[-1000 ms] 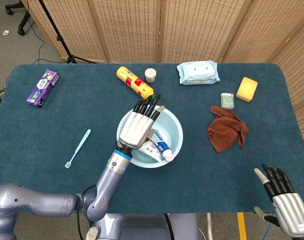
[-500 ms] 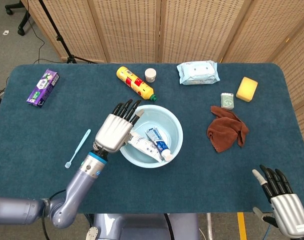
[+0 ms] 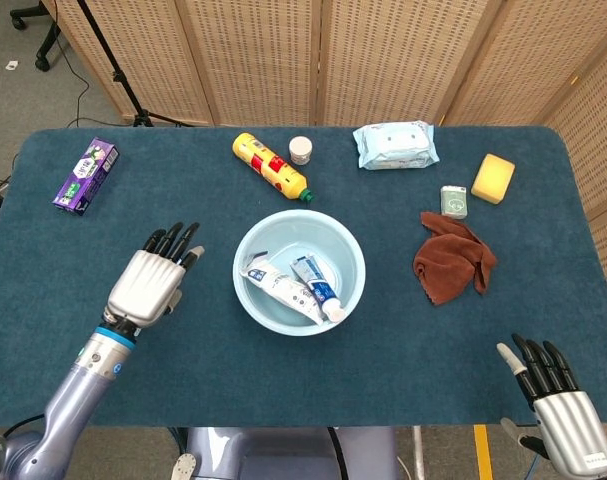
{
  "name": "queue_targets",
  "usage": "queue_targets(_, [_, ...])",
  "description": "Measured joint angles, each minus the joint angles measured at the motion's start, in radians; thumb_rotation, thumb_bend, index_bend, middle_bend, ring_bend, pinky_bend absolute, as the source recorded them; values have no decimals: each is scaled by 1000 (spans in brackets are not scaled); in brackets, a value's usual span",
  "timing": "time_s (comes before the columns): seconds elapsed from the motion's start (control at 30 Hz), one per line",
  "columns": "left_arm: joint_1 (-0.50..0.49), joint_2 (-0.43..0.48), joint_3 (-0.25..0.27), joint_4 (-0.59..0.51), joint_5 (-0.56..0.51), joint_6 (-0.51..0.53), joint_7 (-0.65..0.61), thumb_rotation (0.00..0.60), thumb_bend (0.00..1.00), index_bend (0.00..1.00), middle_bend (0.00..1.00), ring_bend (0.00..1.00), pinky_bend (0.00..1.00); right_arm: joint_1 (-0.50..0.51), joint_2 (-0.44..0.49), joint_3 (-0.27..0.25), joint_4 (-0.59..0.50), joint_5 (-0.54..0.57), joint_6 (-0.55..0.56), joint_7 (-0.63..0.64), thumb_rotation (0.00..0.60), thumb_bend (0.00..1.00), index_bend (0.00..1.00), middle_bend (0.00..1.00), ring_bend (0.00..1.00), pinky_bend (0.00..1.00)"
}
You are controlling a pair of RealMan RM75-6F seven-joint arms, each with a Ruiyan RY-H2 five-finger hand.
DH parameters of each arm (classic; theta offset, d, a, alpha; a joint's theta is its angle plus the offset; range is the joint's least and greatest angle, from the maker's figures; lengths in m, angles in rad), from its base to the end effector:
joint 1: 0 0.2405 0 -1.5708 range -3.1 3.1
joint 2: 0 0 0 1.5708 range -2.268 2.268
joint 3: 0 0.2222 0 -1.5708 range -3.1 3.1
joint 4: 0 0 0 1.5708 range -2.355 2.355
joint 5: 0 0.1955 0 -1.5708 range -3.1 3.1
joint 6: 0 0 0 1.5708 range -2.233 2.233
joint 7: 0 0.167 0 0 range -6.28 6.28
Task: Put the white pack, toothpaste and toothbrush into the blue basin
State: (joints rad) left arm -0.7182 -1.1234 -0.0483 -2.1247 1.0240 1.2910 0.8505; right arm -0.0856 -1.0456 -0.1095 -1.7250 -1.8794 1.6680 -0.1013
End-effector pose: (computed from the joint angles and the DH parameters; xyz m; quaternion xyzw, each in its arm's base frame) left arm -0.0937 0.2797 0.0937 -0.7664 -0.2415 -0.3027 0.5125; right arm -0.2294 -0.1197 0.1524 0.6605 -0.3442 0.4113 0.5254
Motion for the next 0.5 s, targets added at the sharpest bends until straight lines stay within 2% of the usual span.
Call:
queue_targets(0.27, [62, 42, 39, 66, 26, -10, -103, 600, 324, 313, 0, 0, 160, 0, -8, -4, -1, -10, -9, -20, 600, 105, 60, 0, 0, 0])
queue_targets(0.5, [91, 30, 50, 140, 29, -25, -121, 600, 331, 351, 0, 0, 160, 0, -10, -2, -1, -5, -11, -22, 600, 105, 59, 0, 0, 0])
